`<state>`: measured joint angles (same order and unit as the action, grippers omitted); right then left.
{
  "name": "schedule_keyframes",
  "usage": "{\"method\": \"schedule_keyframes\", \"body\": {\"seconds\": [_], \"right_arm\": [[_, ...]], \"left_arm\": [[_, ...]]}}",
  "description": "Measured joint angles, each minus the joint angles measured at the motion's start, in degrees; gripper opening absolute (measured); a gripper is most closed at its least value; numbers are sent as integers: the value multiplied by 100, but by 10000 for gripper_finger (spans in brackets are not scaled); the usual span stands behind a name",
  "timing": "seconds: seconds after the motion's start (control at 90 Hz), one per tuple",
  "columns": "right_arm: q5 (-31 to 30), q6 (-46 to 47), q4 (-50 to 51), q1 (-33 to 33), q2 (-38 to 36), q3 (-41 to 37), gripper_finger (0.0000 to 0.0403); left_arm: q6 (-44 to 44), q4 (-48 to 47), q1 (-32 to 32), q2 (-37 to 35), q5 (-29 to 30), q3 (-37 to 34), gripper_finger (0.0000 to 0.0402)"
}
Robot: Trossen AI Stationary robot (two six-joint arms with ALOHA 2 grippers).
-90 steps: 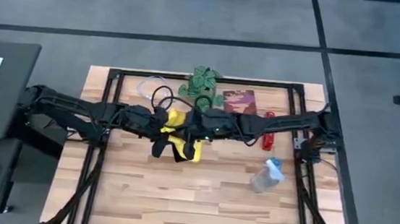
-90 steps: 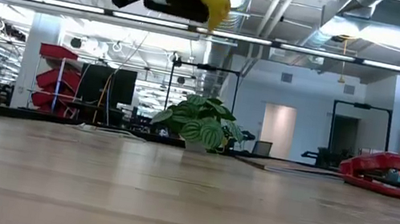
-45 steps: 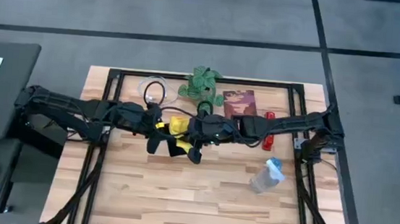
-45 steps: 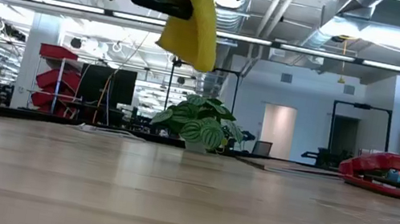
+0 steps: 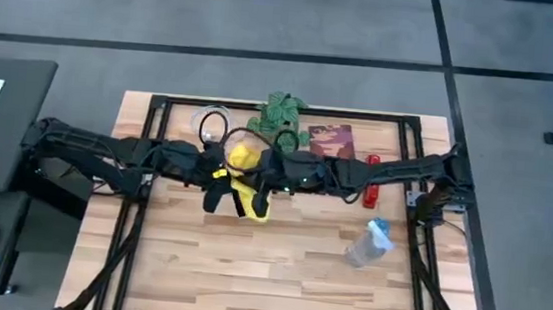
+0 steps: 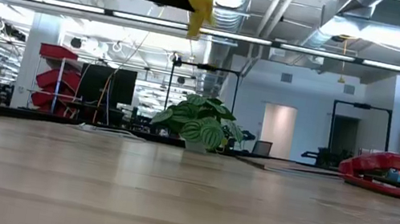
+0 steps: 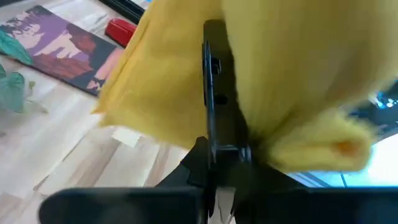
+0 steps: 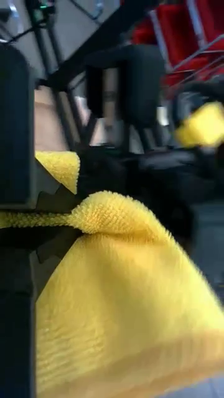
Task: Apply microfiber cloth
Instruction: Wipe the front of the cellphone with the yellow microfiber cloth
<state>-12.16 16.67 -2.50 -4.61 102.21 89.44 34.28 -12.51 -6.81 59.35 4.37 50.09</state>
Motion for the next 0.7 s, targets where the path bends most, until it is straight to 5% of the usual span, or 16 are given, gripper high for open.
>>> {"method": "schedule_keyframes", "body": {"seconds": [0.156, 0.511, 0.7], "right_arm": [[94, -1, -171, 27, 33, 7, 0], [186, -22, 1370, -46, -159, 31, 0], [-348, -23, 2102, -276, -362, -9, 0]], "left_arm": [[-33, 228, -2, 86, 14, -11, 11], [-40, 201, 3, 9, 119, -38, 11], [51, 43, 62, -96, 342, -6, 10]]}}
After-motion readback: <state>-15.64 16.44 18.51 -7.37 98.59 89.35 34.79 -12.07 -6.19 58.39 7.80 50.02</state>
